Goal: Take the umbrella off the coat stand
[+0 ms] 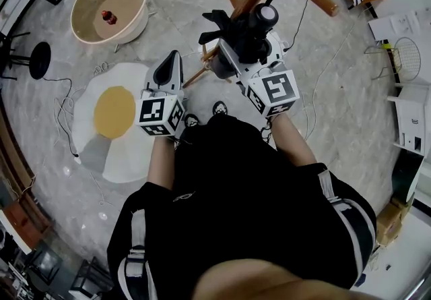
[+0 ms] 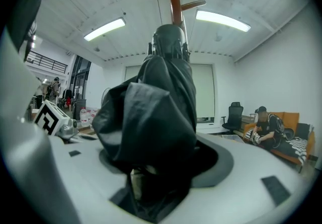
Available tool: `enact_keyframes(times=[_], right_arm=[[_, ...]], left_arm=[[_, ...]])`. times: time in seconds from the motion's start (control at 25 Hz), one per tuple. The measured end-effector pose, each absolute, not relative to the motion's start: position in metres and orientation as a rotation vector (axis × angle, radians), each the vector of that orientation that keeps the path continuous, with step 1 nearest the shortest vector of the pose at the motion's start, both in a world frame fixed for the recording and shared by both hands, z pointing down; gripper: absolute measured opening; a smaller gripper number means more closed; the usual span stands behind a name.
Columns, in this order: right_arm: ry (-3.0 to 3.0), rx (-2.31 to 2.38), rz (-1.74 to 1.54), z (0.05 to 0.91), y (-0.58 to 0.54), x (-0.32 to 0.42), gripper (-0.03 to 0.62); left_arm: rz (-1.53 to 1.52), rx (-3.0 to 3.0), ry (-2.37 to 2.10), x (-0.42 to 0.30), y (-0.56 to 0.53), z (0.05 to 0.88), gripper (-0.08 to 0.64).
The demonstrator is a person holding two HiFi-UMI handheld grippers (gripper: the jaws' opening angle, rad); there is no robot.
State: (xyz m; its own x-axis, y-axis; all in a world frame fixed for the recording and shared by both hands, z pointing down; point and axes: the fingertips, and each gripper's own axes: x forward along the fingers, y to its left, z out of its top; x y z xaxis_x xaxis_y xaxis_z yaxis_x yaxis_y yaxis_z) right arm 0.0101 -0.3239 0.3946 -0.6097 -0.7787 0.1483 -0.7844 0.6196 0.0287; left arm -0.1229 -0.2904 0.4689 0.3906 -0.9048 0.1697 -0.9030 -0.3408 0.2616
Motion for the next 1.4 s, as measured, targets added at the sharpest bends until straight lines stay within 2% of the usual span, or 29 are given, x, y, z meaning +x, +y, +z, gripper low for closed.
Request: enact_keyframes(times=[1.4], right_arm=[[-2.726, 1.311, 0.023, 0.349, -0.308, 0.015, 0.285]], left_arm=[[-0.016, 2.381, -1.559, -0.111, -0.27, 0.459, 0.004]])
